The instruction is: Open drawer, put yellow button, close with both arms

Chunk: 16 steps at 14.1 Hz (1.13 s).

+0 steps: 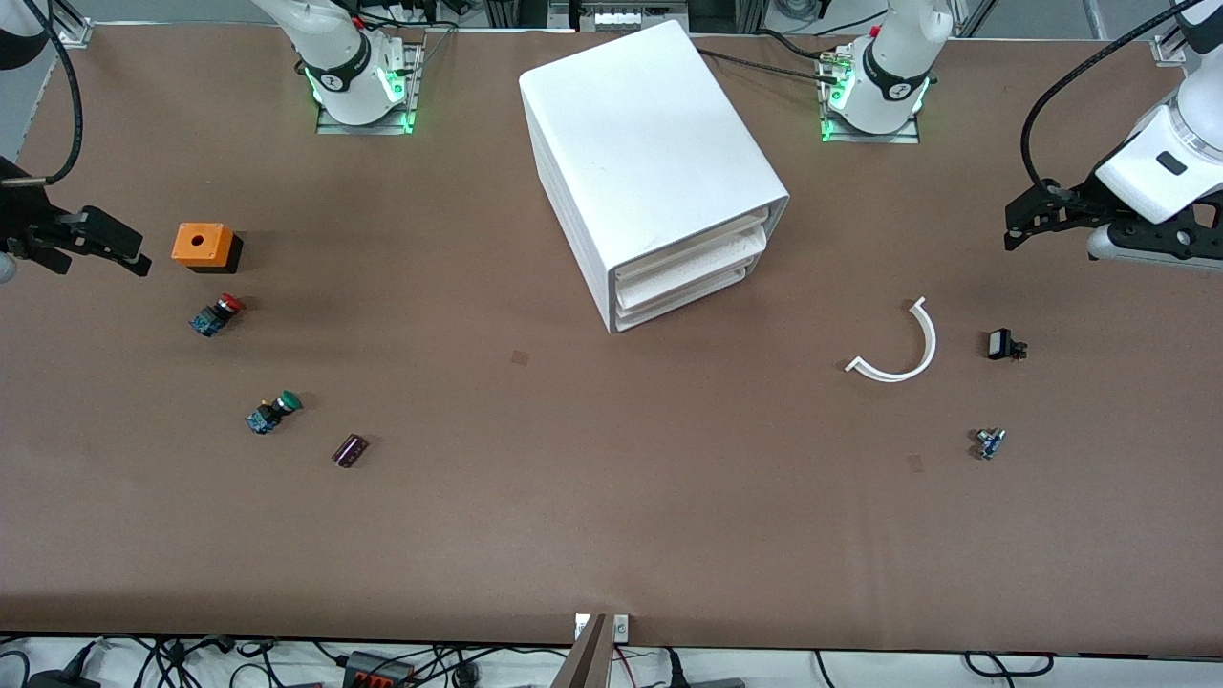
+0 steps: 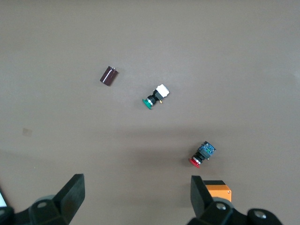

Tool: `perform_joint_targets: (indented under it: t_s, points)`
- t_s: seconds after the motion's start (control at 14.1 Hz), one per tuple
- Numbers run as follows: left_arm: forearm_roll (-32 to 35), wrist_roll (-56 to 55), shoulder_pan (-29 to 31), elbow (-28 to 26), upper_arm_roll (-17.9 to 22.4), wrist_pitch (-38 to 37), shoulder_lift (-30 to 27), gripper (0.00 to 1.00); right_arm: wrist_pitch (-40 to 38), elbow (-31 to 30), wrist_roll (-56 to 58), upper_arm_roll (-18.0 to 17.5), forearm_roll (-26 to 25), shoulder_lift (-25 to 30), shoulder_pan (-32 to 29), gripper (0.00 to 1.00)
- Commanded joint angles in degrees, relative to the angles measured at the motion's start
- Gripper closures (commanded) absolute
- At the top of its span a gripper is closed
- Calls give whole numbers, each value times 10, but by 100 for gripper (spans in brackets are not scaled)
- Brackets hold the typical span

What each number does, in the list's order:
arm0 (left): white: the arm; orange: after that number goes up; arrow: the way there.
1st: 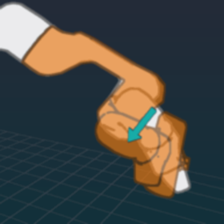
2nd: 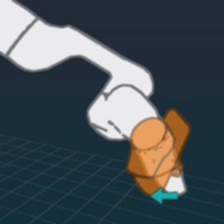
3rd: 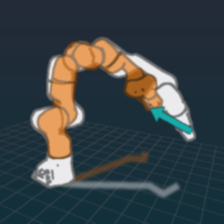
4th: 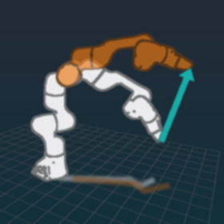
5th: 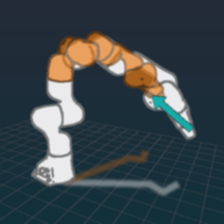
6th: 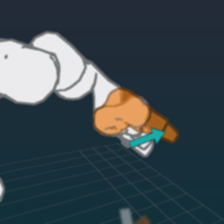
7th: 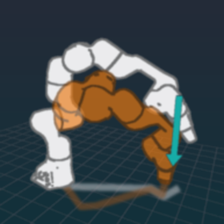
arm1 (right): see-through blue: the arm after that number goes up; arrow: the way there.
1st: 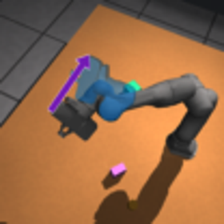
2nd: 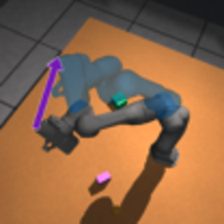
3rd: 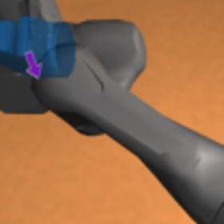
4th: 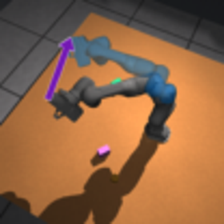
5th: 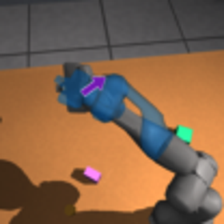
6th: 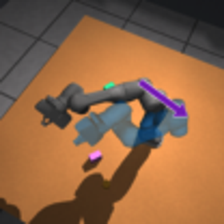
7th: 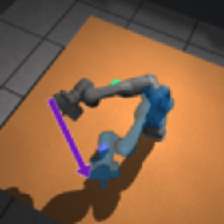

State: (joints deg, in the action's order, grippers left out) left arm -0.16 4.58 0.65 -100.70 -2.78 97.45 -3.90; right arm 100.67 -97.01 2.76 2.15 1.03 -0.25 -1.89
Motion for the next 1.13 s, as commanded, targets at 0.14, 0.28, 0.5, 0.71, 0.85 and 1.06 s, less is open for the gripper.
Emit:
perform_joint_targets:
  t_s: [0.14, 0.28, 0.5, 0.71, 0.85, 1.06]
  points:
    - [-6, 3, -3, 14, 1, -14, 4, 0, -21, 2, 2, -10, -7, 3, -9, 0]
    - [-6, 4, -3, 14, 1, -15, 4, 0, -23, 2, 4, -10, -7, 0, -9, 0]
    - [-6, 5, -4, 15, 1, -14, 4, 0, -54, 2, 1, -10, -7, 2, -8, 0]
    - [-6, 5, -4, 15, 1, -15, 4, 0, -64, 1, -2, -10, -7, 1, -9, 0]
    - [-6, 5, -4, 15, 1, -15, 4, 0, -64, 1, -2, -10, -7, 1, -7, 0]
    - [-6, 5, -4, 15, 1, -15, 4, 0, -61, 1, 0, -10, -7, 0, -8, 0]
